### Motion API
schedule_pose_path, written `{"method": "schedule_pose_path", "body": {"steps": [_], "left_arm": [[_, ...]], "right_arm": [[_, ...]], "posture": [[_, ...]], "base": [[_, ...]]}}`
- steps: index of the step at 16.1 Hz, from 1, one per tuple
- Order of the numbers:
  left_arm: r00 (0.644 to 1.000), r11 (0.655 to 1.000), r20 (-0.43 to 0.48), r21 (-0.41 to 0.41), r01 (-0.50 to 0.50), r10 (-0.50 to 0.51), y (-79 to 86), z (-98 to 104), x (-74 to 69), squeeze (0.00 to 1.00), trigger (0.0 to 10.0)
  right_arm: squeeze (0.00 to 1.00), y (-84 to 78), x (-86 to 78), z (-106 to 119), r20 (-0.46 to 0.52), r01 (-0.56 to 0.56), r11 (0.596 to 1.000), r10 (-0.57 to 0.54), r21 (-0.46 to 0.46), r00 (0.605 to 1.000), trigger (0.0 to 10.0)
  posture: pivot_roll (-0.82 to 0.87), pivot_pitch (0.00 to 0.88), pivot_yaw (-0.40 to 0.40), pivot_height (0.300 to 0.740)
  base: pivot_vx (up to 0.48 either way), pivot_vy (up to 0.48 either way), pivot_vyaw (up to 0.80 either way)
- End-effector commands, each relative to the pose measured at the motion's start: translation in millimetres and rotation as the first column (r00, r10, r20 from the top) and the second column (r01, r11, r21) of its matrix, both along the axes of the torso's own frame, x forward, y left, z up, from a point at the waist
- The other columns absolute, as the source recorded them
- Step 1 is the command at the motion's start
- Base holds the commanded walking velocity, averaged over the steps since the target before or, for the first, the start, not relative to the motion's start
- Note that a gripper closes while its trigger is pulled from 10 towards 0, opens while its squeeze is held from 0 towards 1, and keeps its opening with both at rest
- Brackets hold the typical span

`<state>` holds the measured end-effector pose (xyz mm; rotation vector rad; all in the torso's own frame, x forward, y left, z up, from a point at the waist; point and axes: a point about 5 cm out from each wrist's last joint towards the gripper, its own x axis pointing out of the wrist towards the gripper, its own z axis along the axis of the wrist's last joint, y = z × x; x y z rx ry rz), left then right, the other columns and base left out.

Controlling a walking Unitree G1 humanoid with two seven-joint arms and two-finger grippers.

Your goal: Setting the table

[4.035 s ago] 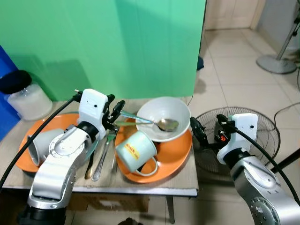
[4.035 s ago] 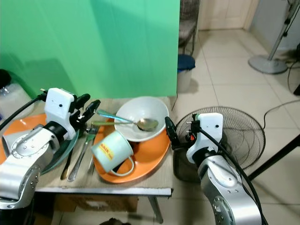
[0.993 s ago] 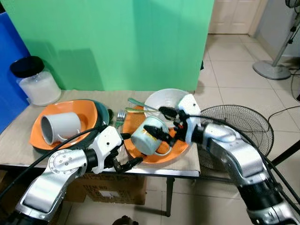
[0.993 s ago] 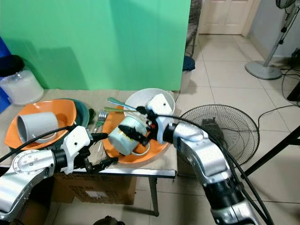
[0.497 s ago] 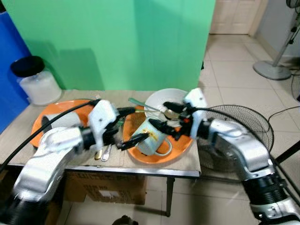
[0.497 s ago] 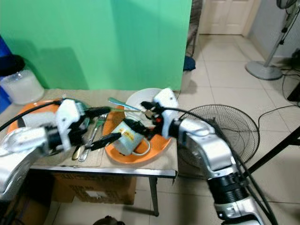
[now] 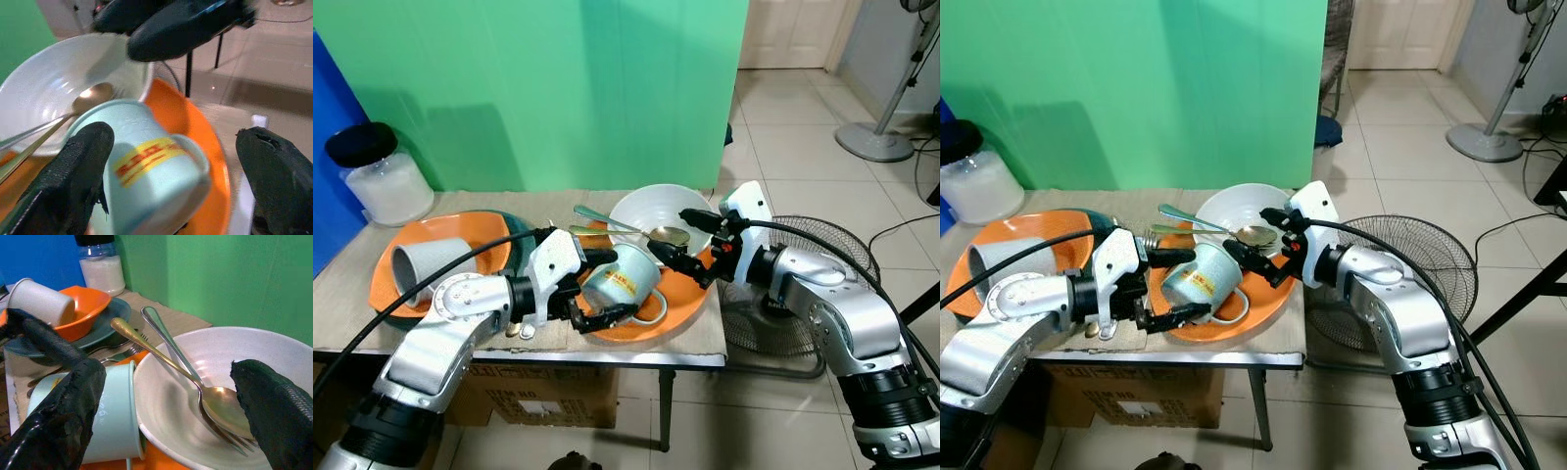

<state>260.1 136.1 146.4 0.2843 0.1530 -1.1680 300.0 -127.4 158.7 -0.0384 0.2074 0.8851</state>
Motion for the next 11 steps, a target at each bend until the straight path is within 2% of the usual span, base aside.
{"method": "schedule_pose_path", "body": {"steps": [1, 4, 5, 11], "left_arm": [[1.0, 1.0, 0.015, -0.013, 0.02, -0.02, -1.7, 5.4, -4.2, 0.93, 10.0], [0.999, 0.999, 0.003, -0.04, 0.032, -0.032, -4.1, 5.5, -13.6, 0.93, 10.0], [0.999, 0.999, -0.015, -0.027, 0.034, -0.035, -4.1, 0.0, -19.7, 0.93, 10.0], [0.995, 1.0, -0.102, 0.007, 0.001, 0.0, 6.0, -18.0, -32.9, 0.94, 10.0]], "right_arm": [[0.0, 0.5, -2.5, 0.7, -0.006, -0.007, 1.0, 0.007, 0.013, 1.0, 10.0], [0.0, 7.4, -3.0, 0.1, -0.011, -0.038, 0.999, 0.038, 0.015, 0.999, 10.0], [0.0, 10.8, -3.3, -0.6, -0.013, -0.056, 0.998, 0.056, 0.011, 0.998, 10.0], [0.0, 18.6, 0.2, -2.2, -0.018, -0.095, 0.995, 0.095, -0.009, 0.995, 10.0]], "posture": [[0.02, 0.0, 0.1, 0.74], [0.03, 0.0, 0.087, 0.74], [0.04, 0.0, 0.082, 0.74], [0.04, 0.0, 0.067, 0.74]], "base": [[0.0, 0.0, 0.0], [0.0, 0.0, 0.0], [0.0, 0.0, 0.0], [0.0, 0.0, 0.0]]}}
